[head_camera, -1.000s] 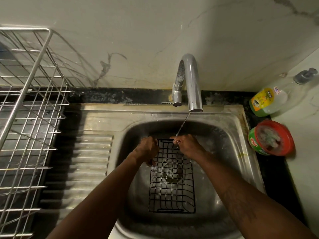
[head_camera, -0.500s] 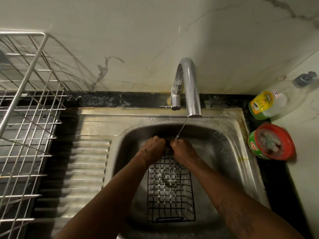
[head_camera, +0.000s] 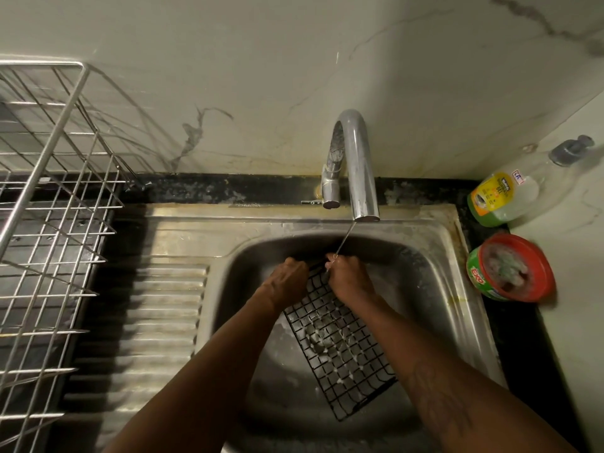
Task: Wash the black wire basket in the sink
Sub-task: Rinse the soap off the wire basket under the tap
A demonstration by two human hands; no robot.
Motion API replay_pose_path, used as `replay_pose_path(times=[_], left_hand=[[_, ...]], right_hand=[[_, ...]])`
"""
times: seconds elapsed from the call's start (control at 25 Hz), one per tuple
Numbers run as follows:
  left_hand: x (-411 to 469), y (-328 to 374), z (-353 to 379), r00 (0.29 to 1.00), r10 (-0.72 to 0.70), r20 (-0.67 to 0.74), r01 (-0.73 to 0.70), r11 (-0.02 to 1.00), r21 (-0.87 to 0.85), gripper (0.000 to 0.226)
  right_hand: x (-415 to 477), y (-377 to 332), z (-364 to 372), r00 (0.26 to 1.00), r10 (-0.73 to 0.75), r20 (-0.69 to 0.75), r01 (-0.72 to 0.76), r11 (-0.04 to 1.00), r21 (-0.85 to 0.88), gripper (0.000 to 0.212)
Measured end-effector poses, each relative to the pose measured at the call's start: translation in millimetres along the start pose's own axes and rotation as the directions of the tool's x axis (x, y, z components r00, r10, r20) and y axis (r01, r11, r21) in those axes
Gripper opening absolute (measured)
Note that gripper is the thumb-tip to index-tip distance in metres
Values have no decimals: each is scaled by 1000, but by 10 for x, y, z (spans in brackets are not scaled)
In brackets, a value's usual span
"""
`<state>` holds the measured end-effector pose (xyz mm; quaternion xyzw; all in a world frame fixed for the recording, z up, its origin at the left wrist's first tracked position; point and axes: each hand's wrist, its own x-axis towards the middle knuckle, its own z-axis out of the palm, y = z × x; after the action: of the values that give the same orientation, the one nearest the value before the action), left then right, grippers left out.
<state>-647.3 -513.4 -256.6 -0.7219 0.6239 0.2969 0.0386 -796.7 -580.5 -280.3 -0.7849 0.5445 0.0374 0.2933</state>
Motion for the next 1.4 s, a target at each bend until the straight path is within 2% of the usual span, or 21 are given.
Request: replay_pose_path(times=[0.08, 0.2, 0.36, 0.48, 0.64, 0.72, 0.88, 0.96, 1.04, 1.08, 1.16, 1.32, 1.4], left_hand=[[-23, 3, 46, 999, 52, 1, -52, 998, 26, 39], [-43, 36, 80, 994, 107, -31, -106, 994, 29, 62], [-80, 70, 87, 990, 125, -64, -127, 992, -22, 46], [-99, 88, 144, 994, 105, -25, -106, 994, -14, 35], [-74, 61, 135, 993, 114, -11, -115, 993, -42, 41], [-67, 54, 134, 992, 125, 4, -124, 991, -45, 45], [-23, 17, 170, 995, 99, 27, -98, 994, -50, 48], [-16, -14, 155, 994, 93, 52, -89, 993, -84, 50], [0, -65, 122, 994, 51, 99, -39, 993, -115, 45], [18, -100, 110, 993, 13, 121, 4, 991, -133, 40], [41, -180, 116, 988, -37, 151, 61, 986, -157, 36], [20, -247, 162, 988, -34, 153, 64, 978, -198, 37], [-2, -276, 173, 991, -24, 135, 56, 969, -242, 36]], right_hand=[[-14, -30, 44, 998, 55, 0, -55, 996, 67, 18], [-51, -28, 105, 999, 45, 29, -48, 993, 110, 32], [-123, -27, 57, 999, -25, 37, 22, 997, 68, 20], [-128, 35, 35, 997, -42, 61, 38, 997, 65, 20], [-142, 112, 56, 980, -43, 195, 22, 994, 110, 79], [-135, 141, 103, 980, -49, 192, 16, 985, 170, 86], [-107, 93, 211, 992, -51, 118, 29, 982, 185, 77], [-128, 19, 236, 996, -87, 14, 81, 964, 255, 58], [-163, -28, 243, 987, -34, -155, 94, 914, 396, 33], [-174, -41, 244, 982, 6, -188, 81, 888, 453, 27], [-192, -40, 258, 988, 25, -154, 50, 885, 463, 25], [-183, 15, 156, 999, -37, -24, 42, 957, 288, 26], [-150, 74, 69, 995, -37, 95, 19, 983, 184, 23]])
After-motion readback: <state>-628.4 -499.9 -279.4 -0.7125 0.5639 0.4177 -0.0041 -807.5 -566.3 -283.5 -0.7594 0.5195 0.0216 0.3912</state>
